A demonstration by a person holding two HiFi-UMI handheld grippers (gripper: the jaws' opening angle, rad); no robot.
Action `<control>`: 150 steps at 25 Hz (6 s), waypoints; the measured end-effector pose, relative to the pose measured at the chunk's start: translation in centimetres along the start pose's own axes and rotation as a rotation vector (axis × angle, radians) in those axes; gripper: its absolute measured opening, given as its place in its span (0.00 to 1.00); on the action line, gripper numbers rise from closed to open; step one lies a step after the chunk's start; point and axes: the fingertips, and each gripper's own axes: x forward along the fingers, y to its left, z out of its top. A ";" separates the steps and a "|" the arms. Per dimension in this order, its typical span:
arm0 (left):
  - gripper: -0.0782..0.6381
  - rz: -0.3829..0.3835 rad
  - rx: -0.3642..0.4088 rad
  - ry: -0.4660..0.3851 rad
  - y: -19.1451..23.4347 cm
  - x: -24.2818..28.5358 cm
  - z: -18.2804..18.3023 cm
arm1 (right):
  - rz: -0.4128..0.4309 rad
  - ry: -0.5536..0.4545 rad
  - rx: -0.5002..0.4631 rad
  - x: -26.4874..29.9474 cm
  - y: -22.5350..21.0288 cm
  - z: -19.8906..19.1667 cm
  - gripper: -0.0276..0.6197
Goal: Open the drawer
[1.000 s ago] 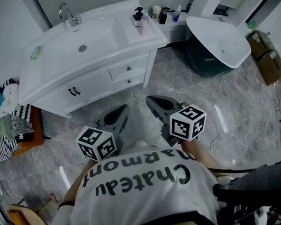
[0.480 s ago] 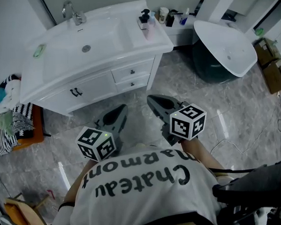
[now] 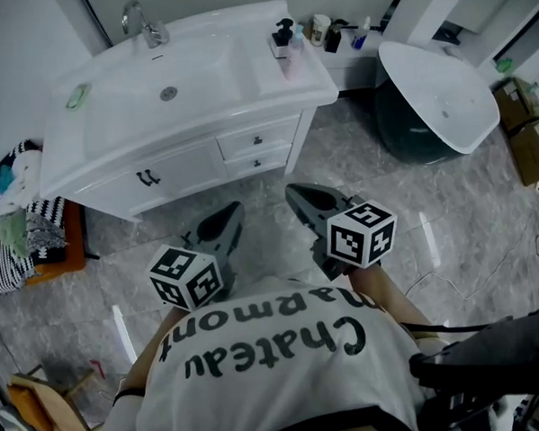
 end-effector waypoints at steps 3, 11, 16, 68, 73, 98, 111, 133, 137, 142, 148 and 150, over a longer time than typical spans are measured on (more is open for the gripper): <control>0.12 0.008 -0.005 -0.001 0.1 0.3 0.1 | -0.001 0.010 -0.001 0.2 -0.5 0.2 0.06; 0.12 0.042 -0.013 -0.001 0.7 0.5 -0.3 | -0.002 0.019 0.014 0.6 -1.6 0.1 0.06; 0.12 0.038 -0.010 0.003 0.7 0.8 -0.4 | -0.002 0.014 0.017 0.4 -1.7 0.1 0.06; 0.12 -0.327 0.145 0.245 12.5 15.0 1.5 | -0.098 -0.054 0.189 15.5 -10.4 2.9 0.06; 0.12 -0.209 0.091 0.242 13.3 15.5 -0.9 | -0.024 0.020 0.202 16.9 -11.4 0.1 0.06; 0.12 0.130 -0.086 0.205 17.7 14.0 -12.1 | -0.024 0.138 0.097 26.5 -23.5 -11.8 0.14; 0.12 0.131 -0.133 0.230 18.7 12.8 -12.9 | -0.202 0.253 0.057 31.1 -28.5 -14.3 0.34; 0.12 0.156 -0.178 0.243 19.3 11.2 -12.9 | -0.417 0.366 -0.030 33.0 -29.7 -14.5 0.27; 0.12 0.142 -0.177 0.238 18.7 11.6 -12.8 | -0.420 0.369 -0.036 33.1 -29.6 -14.5 0.27; 0.12 0.143 -0.186 0.229 18.1 11.5 -12.9 | -0.407 0.415 -0.035 32.2 -29.5 -15.3 0.27; 0.12 0.146 -0.196 0.216 17.8 11.3 -12.7 | -0.387 0.445 -0.048 30.4 -28.2 -16.8 0.27; 0.12 0.147 -0.195 0.208 17.7 11.5 -12.4 | -0.381 0.464 -0.050 29.7 -27.9 -17.4 0.27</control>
